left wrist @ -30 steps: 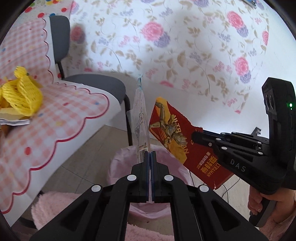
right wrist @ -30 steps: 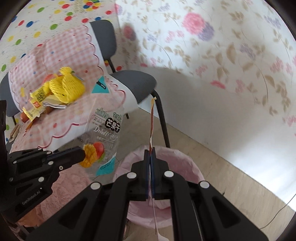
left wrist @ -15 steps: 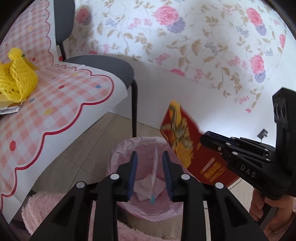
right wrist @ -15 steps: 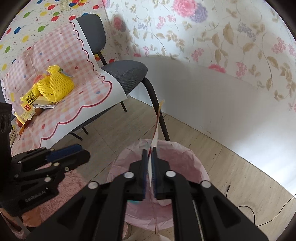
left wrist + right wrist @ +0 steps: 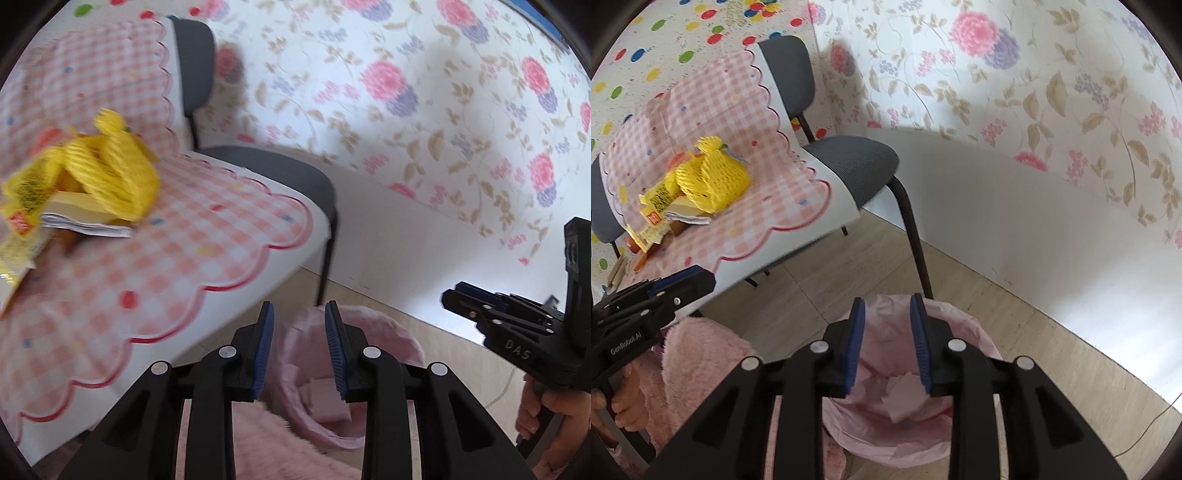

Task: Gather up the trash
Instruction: 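Carry wrapper and red box over the bin and open both tools, then move both open tools back toward the chair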

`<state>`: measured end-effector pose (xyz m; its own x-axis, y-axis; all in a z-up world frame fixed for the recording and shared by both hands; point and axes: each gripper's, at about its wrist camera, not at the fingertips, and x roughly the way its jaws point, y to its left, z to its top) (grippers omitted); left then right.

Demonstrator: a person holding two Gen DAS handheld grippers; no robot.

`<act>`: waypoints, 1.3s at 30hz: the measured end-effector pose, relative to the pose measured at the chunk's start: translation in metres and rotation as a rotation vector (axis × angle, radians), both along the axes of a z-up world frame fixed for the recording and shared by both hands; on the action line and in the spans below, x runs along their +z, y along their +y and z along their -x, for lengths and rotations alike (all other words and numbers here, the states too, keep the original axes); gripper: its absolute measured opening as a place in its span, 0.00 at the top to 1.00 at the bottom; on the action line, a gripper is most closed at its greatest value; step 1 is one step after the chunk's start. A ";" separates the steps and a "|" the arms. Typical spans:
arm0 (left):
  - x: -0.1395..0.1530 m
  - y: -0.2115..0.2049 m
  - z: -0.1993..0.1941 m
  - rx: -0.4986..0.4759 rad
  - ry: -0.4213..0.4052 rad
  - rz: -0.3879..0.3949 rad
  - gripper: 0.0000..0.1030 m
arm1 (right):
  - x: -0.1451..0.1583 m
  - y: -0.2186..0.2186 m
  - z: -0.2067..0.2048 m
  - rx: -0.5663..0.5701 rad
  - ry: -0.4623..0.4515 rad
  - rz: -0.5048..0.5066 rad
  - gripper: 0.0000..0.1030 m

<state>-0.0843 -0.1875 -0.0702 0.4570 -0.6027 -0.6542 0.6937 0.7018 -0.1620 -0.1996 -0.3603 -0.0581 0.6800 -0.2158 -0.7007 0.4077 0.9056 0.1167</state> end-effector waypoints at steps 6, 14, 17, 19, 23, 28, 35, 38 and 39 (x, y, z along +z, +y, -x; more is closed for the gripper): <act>0.020 0.046 -0.009 0.155 -0.057 0.018 0.60 | 0.022 0.020 -0.021 0.082 -0.053 0.014 0.76; 0.036 0.107 -0.021 0.328 -0.094 0.032 0.50 | 0.037 0.057 -0.063 0.226 -0.095 0.017 0.76; 0.037 0.131 -0.026 0.387 -0.104 0.020 0.46 | 0.040 0.072 -0.080 0.281 -0.102 0.016 0.76; 0.037 0.145 -0.032 0.432 -0.115 0.000 0.44 | 0.042 0.083 -0.090 0.318 -0.106 0.020 0.73; 0.037 0.174 -0.045 0.521 -0.112 -0.015 0.43 | 0.042 0.102 -0.110 0.384 -0.112 0.051 0.68; 0.037 0.199 -0.062 0.599 -0.102 -0.006 0.41 | 0.037 0.115 -0.144 0.442 -0.091 0.055 0.62; 0.033 0.198 -0.087 0.617 -0.081 -0.016 0.41 | 0.036 0.135 -0.194 0.510 -0.111 0.121 0.26; 0.031 0.196 -0.096 0.623 -0.082 -0.017 0.41 | 0.033 0.142 -0.220 0.527 -0.115 0.136 0.15; 0.031 0.197 -0.098 0.624 -0.083 -0.018 0.40 | 0.032 0.144 -0.229 0.532 -0.112 0.141 0.14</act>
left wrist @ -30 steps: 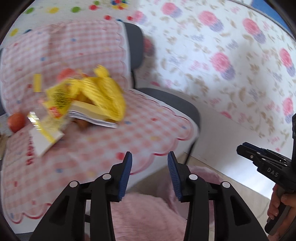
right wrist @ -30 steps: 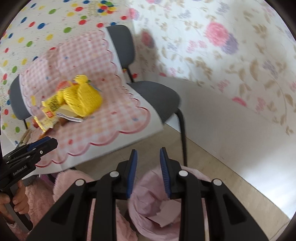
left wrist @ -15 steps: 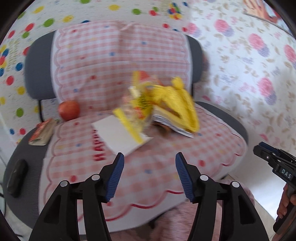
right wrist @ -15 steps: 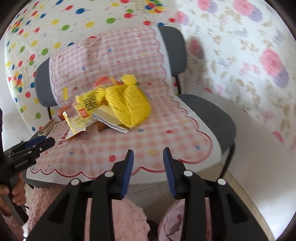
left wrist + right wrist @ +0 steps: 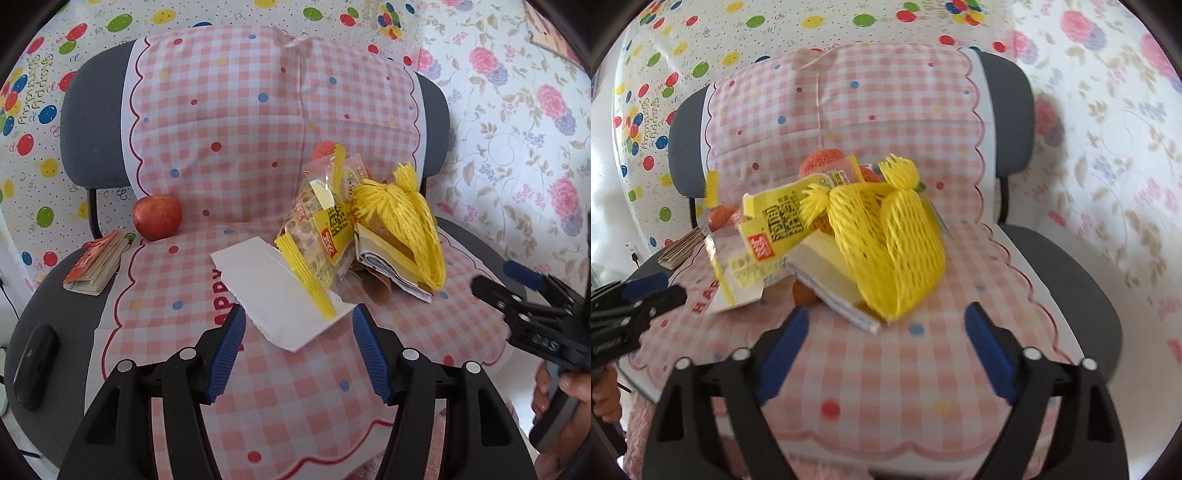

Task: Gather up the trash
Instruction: 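Move both open tools back toward the chair, then grasp the yellow foam fruit net with the right tool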

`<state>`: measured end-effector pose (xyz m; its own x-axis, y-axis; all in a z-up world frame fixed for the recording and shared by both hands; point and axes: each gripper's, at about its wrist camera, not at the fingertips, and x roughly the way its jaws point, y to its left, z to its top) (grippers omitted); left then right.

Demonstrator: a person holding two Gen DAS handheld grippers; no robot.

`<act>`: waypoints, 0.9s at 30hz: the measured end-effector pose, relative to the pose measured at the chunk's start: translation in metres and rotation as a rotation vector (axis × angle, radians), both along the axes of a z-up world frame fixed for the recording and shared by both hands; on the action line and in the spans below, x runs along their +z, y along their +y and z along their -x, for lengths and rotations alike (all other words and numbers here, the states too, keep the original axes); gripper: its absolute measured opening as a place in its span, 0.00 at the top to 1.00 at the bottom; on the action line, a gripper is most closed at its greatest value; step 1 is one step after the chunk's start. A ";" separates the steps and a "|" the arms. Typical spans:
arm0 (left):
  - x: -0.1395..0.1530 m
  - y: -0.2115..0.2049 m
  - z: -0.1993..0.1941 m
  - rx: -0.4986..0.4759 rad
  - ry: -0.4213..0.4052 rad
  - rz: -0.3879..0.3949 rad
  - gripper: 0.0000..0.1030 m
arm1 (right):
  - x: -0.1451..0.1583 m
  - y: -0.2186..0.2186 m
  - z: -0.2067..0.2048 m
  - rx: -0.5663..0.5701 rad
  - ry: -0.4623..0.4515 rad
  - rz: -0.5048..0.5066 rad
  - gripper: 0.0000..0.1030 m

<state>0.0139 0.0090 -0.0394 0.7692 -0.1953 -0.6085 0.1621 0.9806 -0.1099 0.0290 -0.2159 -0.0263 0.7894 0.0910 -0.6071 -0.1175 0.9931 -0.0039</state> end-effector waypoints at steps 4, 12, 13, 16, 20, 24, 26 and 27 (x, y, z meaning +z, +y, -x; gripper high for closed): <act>0.000 0.002 -0.014 0.014 0.001 0.002 0.40 | -0.007 0.011 -0.037 0.022 0.012 0.025 0.11; 0.002 0.013 -0.030 0.036 -0.002 0.016 0.40 | -0.024 0.013 -0.092 0.020 0.053 0.039 0.12; 0.001 0.014 -0.031 0.040 0.000 0.018 0.40 | -0.025 0.012 -0.096 0.018 0.059 0.034 0.18; -0.001 0.016 -0.031 0.042 0.002 0.013 0.40 | -0.025 0.008 -0.098 0.012 0.071 0.006 0.51; -0.002 0.018 -0.025 0.042 0.010 0.022 0.40 | -0.014 -0.001 -0.084 -0.016 0.033 0.004 0.83; -0.002 0.018 -0.015 0.035 0.007 0.013 0.40 | 0.007 -0.015 -0.056 -0.071 -0.026 -0.004 0.87; -0.002 0.019 -0.007 0.031 0.004 0.008 0.40 | 0.019 -0.023 -0.037 -0.092 -0.051 -0.017 0.87; -0.002 0.020 -0.004 0.031 0.004 0.008 0.40 | 0.025 -0.026 -0.028 -0.098 -0.059 -0.024 0.88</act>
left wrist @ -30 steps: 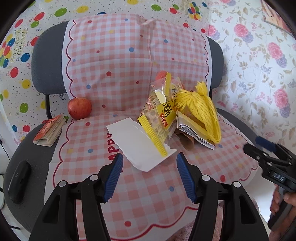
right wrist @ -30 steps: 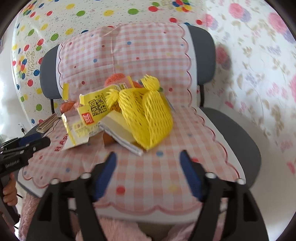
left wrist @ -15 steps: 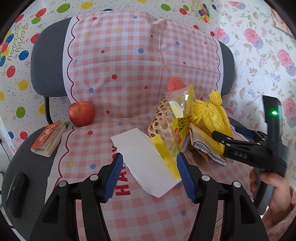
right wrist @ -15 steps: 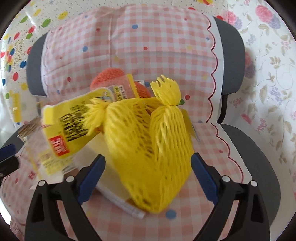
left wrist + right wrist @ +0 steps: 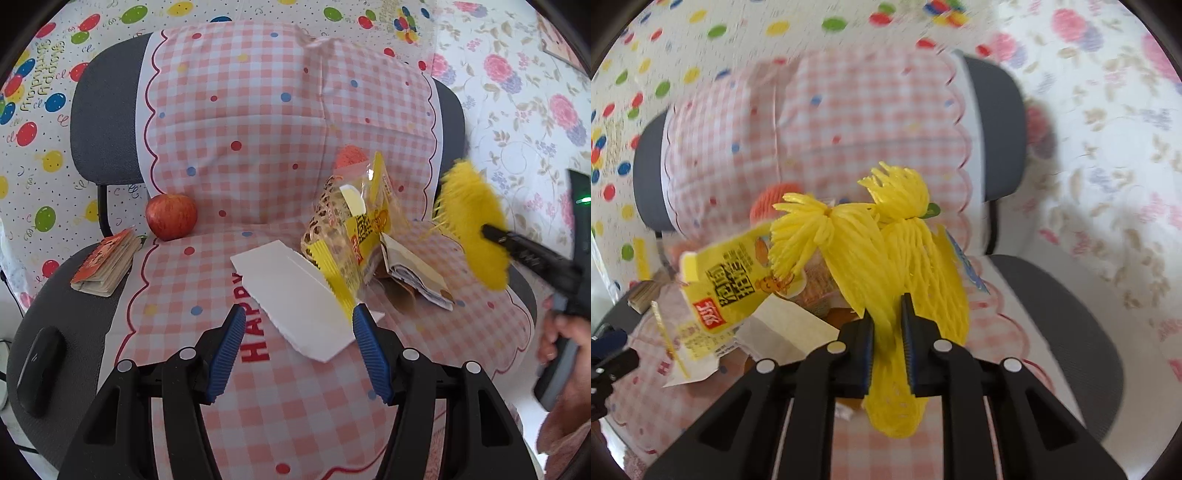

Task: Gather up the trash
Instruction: 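Grasp the yellow foam fruit net with the right tool, then grasp the white paper card with the left tool while the right tool holds the net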

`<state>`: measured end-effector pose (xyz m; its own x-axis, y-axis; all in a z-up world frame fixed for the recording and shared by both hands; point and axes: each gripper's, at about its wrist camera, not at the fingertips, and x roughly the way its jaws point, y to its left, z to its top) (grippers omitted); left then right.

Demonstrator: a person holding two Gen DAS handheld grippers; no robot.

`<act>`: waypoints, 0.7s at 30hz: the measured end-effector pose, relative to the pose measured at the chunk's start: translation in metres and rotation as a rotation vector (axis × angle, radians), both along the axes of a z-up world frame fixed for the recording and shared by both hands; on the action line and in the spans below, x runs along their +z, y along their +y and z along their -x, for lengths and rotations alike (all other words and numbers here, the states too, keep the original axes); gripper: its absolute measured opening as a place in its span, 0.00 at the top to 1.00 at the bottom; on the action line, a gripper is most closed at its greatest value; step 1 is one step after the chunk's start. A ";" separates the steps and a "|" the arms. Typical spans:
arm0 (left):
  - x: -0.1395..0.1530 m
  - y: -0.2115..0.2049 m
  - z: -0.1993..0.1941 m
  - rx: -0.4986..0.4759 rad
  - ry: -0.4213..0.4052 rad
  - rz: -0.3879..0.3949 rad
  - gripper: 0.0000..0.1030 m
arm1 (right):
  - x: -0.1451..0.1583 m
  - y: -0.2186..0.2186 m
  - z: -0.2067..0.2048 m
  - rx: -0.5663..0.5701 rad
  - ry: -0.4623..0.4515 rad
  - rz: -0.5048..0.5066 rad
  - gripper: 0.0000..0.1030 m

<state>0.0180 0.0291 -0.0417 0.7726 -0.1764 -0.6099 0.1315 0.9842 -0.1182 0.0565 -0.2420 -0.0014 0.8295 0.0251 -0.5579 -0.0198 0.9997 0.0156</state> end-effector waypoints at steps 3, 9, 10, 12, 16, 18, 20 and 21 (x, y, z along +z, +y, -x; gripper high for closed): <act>-0.003 0.008 0.003 0.004 0.015 0.006 0.40 | 0.012 -0.004 0.027 -0.008 -0.020 -0.011 0.88; -0.013 0.003 0.008 -0.026 0.044 -0.020 0.29 | 0.008 0.003 0.062 0.009 -0.015 -0.039 0.88; -0.015 -0.001 0.007 -0.037 0.045 -0.034 0.29 | 0.006 0.004 0.065 0.012 -0.011 -0.043 0.88; -0.020 -0.010 0.004 -0.057 0.055 -0.045 0.29 | 0.004 0.007 0.068 0.016 -0.003 -0.048 0.88; -0.027 -0.024 -0.007 -0.083 0.078 -0.043 0.29 | 0.000 0.010 0.068 0.021 0.010 -0.059 0.88; -0.031 -0.032 -0.014 -0.087 0.084 -0.060 0.29 | -0.001 0.011 0.069 0.024 0.012 -0.063 0.88; -0.036 -0.039 -0.025 -0.075 0.105 -0.078 0.29 | 0.000 0.011 0.068 0.021 0.011 -0.062 0.88; -0.038 -0.040 -0.029 -0.069 0.113 -0.079 0.29 | 0.000 0.011 0.068 0.022 0.011 -0.064 0.88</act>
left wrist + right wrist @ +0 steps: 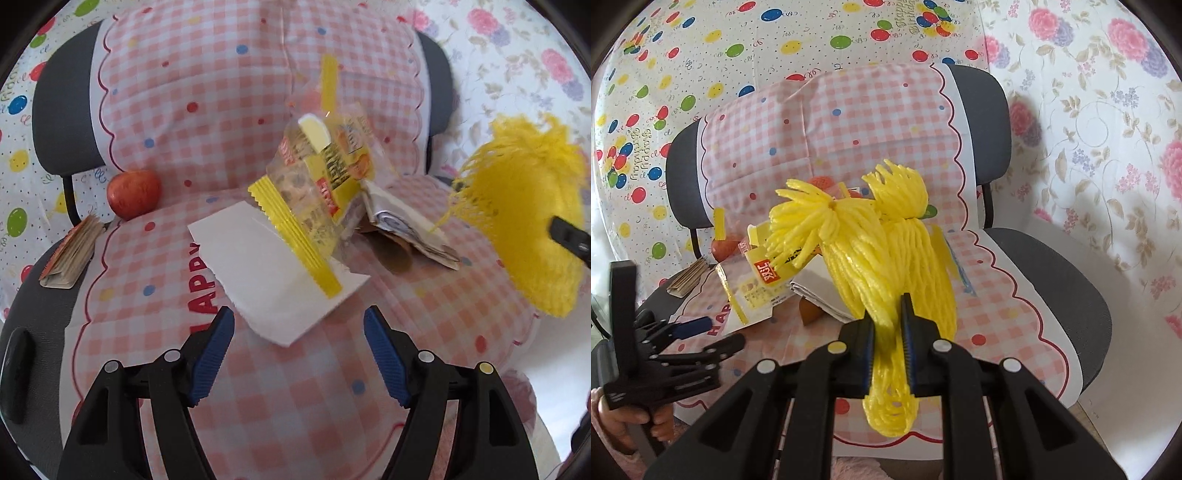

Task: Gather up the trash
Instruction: 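Grasp the white paper card with the left tool while the right tool holds the net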

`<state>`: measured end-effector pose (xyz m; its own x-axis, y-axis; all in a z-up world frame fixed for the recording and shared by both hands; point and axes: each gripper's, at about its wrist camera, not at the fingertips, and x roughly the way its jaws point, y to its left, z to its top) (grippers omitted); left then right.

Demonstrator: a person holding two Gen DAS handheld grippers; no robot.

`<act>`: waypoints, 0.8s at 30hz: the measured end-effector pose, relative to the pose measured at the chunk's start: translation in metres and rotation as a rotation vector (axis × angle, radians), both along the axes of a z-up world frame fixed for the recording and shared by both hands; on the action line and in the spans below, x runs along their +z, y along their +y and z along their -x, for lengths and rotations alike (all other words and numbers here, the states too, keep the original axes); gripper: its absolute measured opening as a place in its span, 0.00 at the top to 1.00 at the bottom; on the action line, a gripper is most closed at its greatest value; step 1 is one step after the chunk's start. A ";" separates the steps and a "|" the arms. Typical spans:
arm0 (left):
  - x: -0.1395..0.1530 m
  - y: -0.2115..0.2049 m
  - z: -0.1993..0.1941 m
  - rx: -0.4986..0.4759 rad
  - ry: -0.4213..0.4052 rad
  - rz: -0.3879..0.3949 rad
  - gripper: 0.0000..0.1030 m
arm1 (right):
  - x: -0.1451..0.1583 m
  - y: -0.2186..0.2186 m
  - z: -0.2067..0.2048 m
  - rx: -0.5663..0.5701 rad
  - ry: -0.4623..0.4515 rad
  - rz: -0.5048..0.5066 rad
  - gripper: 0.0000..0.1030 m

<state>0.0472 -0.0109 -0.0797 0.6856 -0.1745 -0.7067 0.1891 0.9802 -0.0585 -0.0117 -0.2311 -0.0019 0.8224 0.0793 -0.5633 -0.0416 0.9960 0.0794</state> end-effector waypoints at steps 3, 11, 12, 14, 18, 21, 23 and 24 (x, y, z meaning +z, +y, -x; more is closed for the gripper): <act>-0.008 -0.003 -0.017 0.024 0.036 -0.006 0.30 | 0.000 0.000 0.000 0.000 0.001 0.000 0.88; -0.010 0.009 -0.027 0.037 0.042 0.021 0.46 | -0.005 -0.001 -0.006 0.002 0.015 -0.006 0.88; -0.009 0.012 -0.026 0.031 0.037 0.027 0.54 | -0.006 0.000 -0.007 0.002 0.015 -0.004 0.88; -0.007 0.015 -0.022 0.006 0.020 0.032 0.70 | -0.006 0.000 -0.007 0.001 0.018 -0.007 0.88; 0.001 0.024 -0.007 0.009 -0.026 0.012 0.94 | -0.006 0.003 -0.005 0.004 0.022 -0.006 0.88; 0.007 0.038 0.000 0.030 -0.040 0.051 0.98 | -0.004 0.006 -0.002 0.005 0.016 -0.001 0.88; 0.017 0.050 0.008 0.042 -0.070 0.088 0.99 | -0.001 0.008 0.001 0.004 0.007 0.000 0.88; 0.022 0.055 0.012 0.046 -0.086 0.097 0.99 | 0.000 0.009 0.003 0.003 0.000 0.004 0.88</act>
